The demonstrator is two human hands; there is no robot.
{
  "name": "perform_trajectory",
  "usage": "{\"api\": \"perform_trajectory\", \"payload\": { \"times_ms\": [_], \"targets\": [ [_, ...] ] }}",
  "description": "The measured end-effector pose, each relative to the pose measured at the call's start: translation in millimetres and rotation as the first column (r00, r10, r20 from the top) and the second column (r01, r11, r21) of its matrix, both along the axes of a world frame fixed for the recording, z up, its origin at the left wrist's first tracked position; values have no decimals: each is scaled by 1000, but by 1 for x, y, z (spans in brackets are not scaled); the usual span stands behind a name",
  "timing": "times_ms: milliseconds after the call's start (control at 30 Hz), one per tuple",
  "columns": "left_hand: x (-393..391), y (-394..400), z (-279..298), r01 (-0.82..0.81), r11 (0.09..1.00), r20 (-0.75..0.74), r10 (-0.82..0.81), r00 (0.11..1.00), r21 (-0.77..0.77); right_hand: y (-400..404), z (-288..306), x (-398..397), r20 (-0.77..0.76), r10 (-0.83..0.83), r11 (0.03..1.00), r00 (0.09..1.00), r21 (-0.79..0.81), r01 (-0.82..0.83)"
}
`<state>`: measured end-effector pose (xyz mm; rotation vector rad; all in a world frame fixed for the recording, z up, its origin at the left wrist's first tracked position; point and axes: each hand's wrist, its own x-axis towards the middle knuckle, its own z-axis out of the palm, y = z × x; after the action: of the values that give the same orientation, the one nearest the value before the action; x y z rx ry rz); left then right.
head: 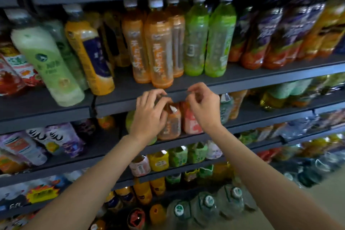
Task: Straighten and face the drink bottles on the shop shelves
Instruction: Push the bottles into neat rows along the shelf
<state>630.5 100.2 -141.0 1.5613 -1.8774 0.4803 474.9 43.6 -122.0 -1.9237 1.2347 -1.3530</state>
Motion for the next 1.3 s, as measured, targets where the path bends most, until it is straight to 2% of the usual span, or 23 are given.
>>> {"api": "perform_trajectory", "payload": {
  "times_ms": [100, 233, 400, 500, 567, 667, 767, 900, 967, 1067, 1167, 1300],
  "targets": [
    [-49, -27, 15, -40, 999, 2, 40, 999, 10, -34, 6, -63, 2, -3, 1000, 1000, 14, 3],
    [-129, -69, 28, -69, 996, 6, 69, 998, 59, -83, 20, -151, -71, 20, 1000, 997, 6, -19],
    [-208, -110, 42, -77, 988, 53, 70, 996, 137, -132, 42, -228, -116, -56, 998, 992, 1, 56],
    [-223, -127, 50, -110, 969, -80, 131, 988, 223, -154, 49, -236, -132, -114, 993, 985, -14, 113],
    [-226, -136, 54, -92, 958, -151, 136, 979, 271, -165, 54, -234, -109, -166, 985, 980, 34, 170],
    [-227, -148, 55, -107, 937, -146, 163, 976, 331, -179, 60, -229, -87, -216, 972, 973, 77, 223],
    [-222, -161, 51, -97, 959, -123, 133, 983, 265, -186, 66, -226, -70, -241, 970, 968, -44, 238],
    [-222, -175, 38, -43, 990, -197, 70, 978, 134, -191, 61, -239, -25, -244, 955, 970, -182, 235],
    [-235, -172, 23, 52, 994, -197, -32, 980, 100, -189, 38, -255, -17, -215, 954, 976, -215, 207],
    [-253, -160, -14, 178, 977, -77, -170, 982, 116, -180, -20, -275, -210, -129, 975, 969, -205, 85],
    [-254, -158, -37, 165, 975, -10, -165, 986, 152, -176, -59, -275, -317, -99, 975, 943, -220, 29],
    [-242, -158, -29, 128, 984, -31, -125, 992, 125, -176, -44, -244, -259, 9, 934, 966, -342, -101]
  ]
}}
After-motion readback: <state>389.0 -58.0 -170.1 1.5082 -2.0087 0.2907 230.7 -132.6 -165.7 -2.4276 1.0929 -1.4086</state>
